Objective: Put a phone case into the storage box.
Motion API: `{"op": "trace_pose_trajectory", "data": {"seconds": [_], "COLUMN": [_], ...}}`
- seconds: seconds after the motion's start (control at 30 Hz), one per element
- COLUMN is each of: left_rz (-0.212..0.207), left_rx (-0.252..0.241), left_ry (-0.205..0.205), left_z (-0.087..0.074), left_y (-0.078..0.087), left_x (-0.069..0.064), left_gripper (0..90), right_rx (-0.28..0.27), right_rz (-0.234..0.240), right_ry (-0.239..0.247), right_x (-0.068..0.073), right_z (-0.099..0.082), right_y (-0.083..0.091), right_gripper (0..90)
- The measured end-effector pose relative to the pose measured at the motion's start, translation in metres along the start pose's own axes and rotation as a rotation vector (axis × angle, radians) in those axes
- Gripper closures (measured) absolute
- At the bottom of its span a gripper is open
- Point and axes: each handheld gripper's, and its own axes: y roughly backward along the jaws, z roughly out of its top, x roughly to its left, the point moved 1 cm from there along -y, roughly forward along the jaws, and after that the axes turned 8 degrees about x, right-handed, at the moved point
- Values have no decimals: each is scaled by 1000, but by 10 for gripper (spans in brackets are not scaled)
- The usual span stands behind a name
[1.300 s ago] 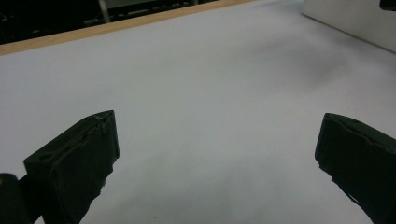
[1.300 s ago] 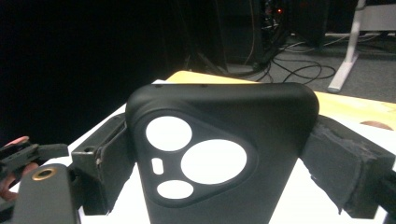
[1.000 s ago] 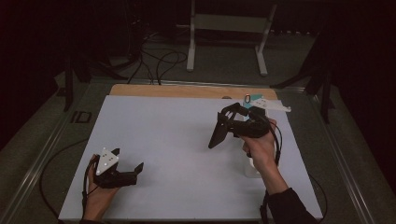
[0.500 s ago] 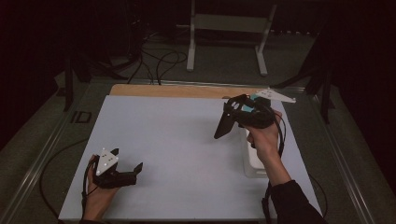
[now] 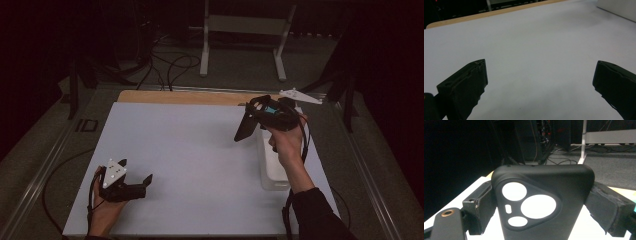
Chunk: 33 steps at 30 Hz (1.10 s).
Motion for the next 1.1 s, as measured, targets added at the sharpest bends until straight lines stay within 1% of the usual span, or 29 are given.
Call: {"op": "trace_pose_trajectory", "data": {"seconds": [0.37,0.57,0.7,0.73,0.97,1.1], "left_rz": [-1,-3,-3,-3,-3,-4], "left_rx": [0,1,0,0,4,4], "left_ry": [0,1,2,1,0,1], "left_z": [0,0,0,0,-1,0], "left_y": [0,-1,-1,-1,-1,-1], "left_x": [0,0,0,0,0,0], "left_gripper": [3,3,3,3,3,3], "right_rx": [-7,-16,-16,-15,-22,-24], "right_rz": [-39,-79,-93,-107,-161,-184], "right_ry": [-15,-22,-25,-31,-52,-60], "right_x": [-12,-21,-24,-27,-40,-44], "right_z": [7,13,15,16,20,21], "right_y": [-1,-2,-2,-2,-1,-2], "right_gripper": [144,143,143,143,143,142]}}
